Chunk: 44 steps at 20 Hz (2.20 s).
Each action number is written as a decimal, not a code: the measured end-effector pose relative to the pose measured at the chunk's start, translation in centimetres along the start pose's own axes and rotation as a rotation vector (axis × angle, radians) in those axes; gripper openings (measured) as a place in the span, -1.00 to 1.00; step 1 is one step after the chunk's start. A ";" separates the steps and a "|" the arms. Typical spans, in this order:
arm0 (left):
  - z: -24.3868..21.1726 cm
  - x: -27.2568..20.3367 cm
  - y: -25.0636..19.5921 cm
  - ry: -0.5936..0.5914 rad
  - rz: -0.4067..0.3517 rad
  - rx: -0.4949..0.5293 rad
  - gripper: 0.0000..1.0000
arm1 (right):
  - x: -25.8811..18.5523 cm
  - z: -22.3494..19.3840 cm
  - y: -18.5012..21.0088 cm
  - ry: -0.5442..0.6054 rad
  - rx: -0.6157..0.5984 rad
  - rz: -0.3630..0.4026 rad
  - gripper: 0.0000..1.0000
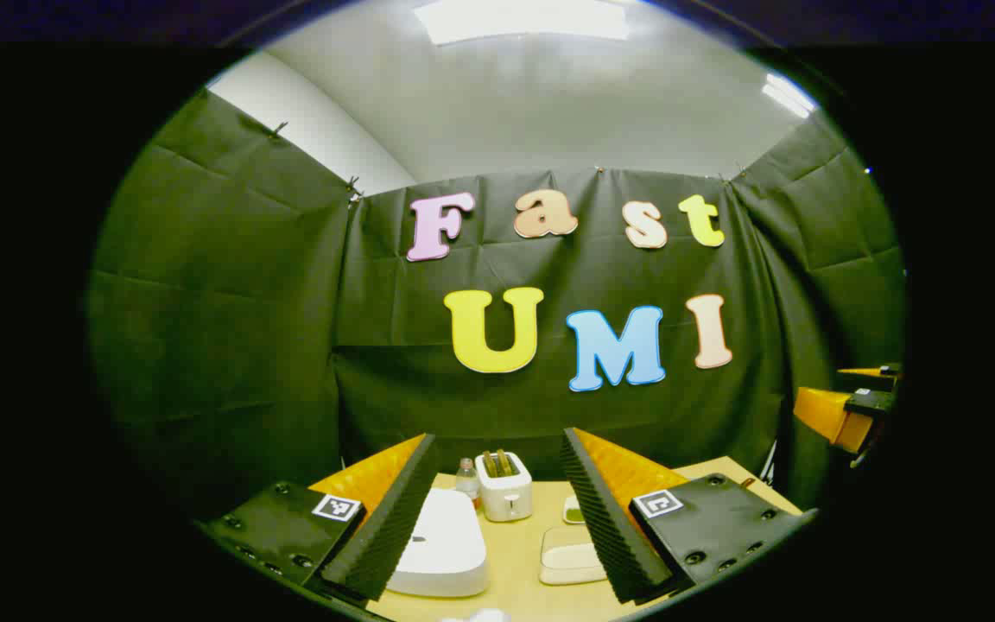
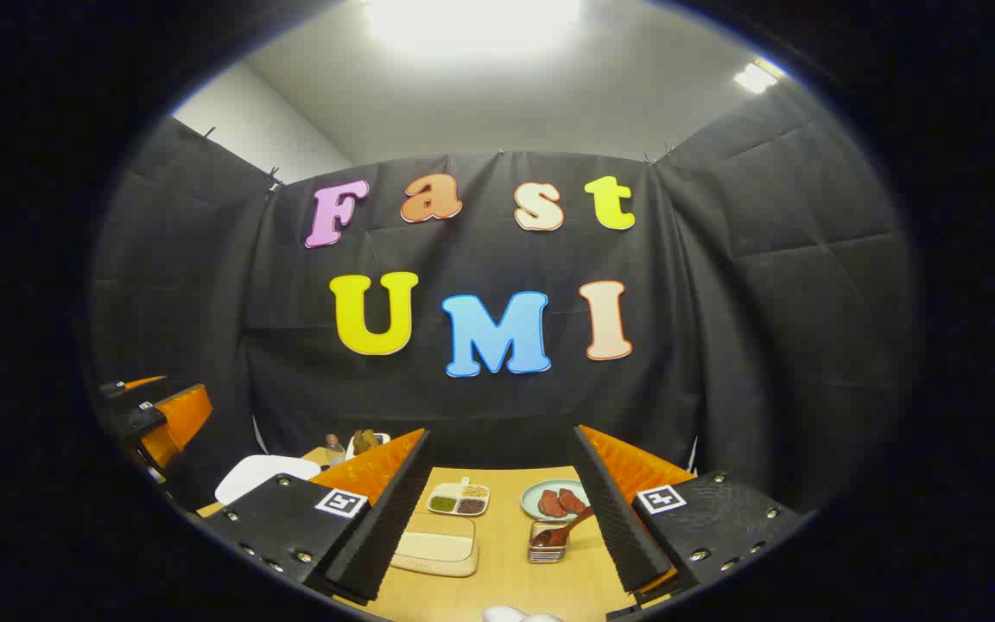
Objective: Close the left gripper, press the button to open the rice cooker; take a wooden spoon from the chopstick holder with the right hand, scoop a spoonful of rice and pour it into the rice cooker, then put the wooden spoon back into the chopstick holder.
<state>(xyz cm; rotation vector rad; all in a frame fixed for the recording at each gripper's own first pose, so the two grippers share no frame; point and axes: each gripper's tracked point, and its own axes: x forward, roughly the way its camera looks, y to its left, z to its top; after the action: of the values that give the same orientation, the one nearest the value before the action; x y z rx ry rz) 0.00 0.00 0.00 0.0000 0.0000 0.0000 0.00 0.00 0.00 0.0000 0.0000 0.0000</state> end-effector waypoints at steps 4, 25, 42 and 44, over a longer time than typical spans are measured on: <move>0.6 0.9 -0.4 -0.002 -0.029 -0.009 0.97 | 0.2 1.0 0.4 -0.025 -0.004 -0.011 0.94; -1.4 4.3 2.6 0.064 -0.042 -0.041 0.83 | 1.8 -0.3 3.9 0.019 -0.034 -0.001 0.94; -21.7 12.2 13.8 0.436 0.175 -0.096 -0.83 | 2.5 -3.8 6.2 0.147 -0.123 -0.036 0.95; -25.7 12.8 14.1 0.490 0.185 -0.111 -0.83 | 2.5 -4.8 6.5 0.172 -0.139 -0.039 0.95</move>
<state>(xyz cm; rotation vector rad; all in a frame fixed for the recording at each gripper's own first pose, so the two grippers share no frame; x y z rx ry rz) 12.76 14.06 -25.72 -0.1111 0.4895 0.1849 2.49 6.45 -4.82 -0.1392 0.1720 -0.0388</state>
